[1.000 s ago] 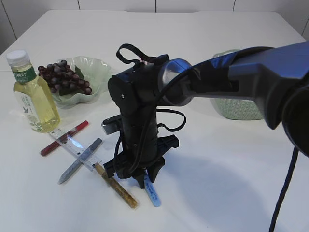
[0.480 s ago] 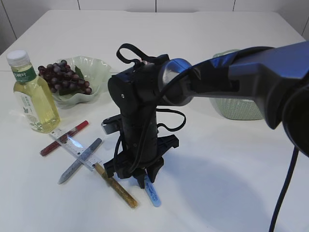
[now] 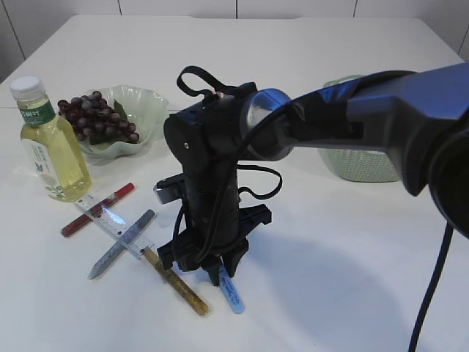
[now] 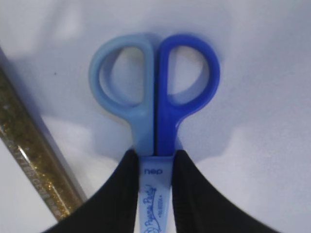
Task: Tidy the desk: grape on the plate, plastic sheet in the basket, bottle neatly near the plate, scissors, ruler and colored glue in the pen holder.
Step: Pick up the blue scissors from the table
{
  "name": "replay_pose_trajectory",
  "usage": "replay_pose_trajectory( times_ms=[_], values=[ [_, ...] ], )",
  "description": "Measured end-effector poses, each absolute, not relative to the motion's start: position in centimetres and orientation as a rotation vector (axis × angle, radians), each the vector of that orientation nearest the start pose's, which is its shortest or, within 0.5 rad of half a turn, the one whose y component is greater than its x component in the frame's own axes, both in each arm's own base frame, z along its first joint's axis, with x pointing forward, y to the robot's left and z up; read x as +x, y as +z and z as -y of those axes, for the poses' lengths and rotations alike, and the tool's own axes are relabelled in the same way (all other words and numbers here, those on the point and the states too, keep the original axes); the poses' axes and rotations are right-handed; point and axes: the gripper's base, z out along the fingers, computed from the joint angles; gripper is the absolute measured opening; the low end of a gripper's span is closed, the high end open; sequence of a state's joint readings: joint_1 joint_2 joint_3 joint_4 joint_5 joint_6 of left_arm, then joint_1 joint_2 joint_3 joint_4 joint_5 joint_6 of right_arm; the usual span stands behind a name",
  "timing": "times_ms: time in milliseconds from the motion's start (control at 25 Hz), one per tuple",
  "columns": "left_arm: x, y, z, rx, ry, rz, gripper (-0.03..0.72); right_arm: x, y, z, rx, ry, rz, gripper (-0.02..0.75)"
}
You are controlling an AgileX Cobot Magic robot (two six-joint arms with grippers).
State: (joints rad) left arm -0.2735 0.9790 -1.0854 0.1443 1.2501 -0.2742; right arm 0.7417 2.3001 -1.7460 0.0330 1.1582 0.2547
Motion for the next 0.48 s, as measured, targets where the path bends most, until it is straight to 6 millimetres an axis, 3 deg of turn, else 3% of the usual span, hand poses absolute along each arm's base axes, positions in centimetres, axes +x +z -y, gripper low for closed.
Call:
replay_pose_trajectory(
  times_ms=[480],
  values=[
    [15.82, 37.04, 3.15, 0.011, 0.002, -2.608, 0.242, 32.68, 12.38, -30.32, -0.750, 0.001, -3.115, 0.190]
  ],
)
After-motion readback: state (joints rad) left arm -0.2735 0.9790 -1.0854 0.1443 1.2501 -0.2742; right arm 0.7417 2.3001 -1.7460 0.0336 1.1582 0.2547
